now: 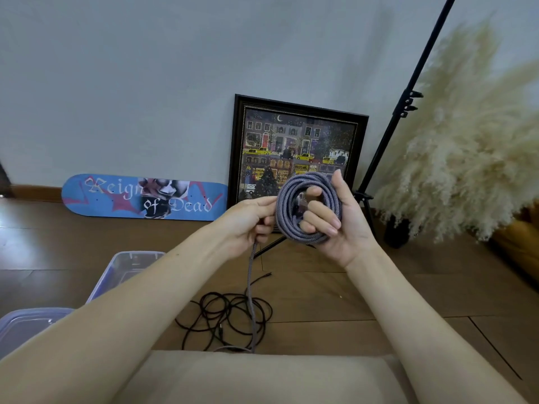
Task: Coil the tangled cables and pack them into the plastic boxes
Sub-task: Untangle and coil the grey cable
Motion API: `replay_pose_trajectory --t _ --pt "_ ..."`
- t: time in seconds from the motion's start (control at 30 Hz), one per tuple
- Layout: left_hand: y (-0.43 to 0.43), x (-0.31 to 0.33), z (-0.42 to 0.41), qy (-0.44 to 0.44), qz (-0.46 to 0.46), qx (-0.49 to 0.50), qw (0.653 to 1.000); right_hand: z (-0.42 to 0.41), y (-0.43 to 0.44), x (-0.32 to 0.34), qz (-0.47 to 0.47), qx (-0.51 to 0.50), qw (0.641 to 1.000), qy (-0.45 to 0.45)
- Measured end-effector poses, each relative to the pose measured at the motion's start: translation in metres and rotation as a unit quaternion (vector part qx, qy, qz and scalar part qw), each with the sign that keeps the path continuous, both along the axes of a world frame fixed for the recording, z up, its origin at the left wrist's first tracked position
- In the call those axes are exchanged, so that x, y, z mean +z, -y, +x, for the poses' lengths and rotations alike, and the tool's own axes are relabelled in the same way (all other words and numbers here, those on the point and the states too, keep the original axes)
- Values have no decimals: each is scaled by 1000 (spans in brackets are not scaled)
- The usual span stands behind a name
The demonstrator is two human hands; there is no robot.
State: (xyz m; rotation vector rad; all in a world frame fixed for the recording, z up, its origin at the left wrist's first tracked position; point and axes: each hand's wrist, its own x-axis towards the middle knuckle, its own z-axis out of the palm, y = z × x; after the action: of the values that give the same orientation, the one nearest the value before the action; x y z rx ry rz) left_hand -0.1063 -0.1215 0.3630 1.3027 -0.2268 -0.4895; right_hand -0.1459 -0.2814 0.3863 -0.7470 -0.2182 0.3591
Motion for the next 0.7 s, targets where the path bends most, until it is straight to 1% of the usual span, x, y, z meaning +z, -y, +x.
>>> replay_pose_trajectory --t 0.17,0.23,0.33,0.4,0.5,0.53,0.6,0.63,0.7 --pt "11 -8 -11 -8 49 1 999 5 2 -2 102 -67 992 -34" --pt "15 -10 -15 -14 64 -10 998 5 7 -1 103 -81 991 -27" --pt "19 -11 -24 -22 103 -37 994 3 12 0 72 -110 991 1" --pt "20 -9 -30 -23 122 -43 991 5 12 2 18 -144 989 18" --pt "20 -4 -32 20 177 -33 983 11 13 1 -128 -194 972 34" --pt "19 -1 -32 45 202 -31 978 14 13 -2 -194 -211 957 50" --pt "17 3 -30 91 246 -19 965 16 13 -7 -339 -241 905 94" --pt "17 5 -28 112 265 -12 958 16 13 -9 -387 -244 883 109" --pt "14 8 -27 147 297 -3 943 16 12 -11 -434 -227 864 114"
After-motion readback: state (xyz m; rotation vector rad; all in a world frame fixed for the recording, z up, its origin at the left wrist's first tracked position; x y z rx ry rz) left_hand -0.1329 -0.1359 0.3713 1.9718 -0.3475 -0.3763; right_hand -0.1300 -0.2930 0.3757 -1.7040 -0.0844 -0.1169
